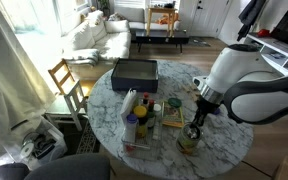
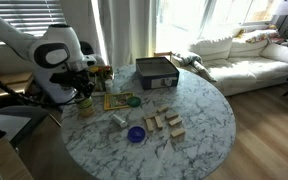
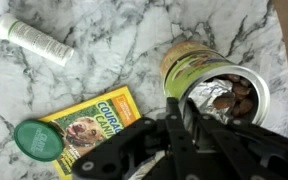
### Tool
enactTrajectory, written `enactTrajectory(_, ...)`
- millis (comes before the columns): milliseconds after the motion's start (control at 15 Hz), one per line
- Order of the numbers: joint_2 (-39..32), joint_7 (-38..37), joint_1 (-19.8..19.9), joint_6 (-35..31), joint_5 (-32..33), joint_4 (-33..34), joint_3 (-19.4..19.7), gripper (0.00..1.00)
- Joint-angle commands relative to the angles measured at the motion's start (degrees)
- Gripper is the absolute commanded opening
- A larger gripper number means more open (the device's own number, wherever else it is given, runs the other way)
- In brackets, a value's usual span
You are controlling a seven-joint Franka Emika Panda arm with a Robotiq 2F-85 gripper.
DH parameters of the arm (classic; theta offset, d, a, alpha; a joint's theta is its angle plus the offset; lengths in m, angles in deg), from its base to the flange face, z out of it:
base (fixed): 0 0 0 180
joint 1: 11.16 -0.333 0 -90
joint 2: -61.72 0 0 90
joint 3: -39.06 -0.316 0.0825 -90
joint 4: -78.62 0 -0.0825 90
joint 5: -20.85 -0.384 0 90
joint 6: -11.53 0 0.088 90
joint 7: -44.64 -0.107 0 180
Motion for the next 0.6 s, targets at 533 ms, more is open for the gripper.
enactTrajectory(533, -1.76, -0.88, -0.04, 3.63, 0.18, 1.94, 0.03, 0.07)
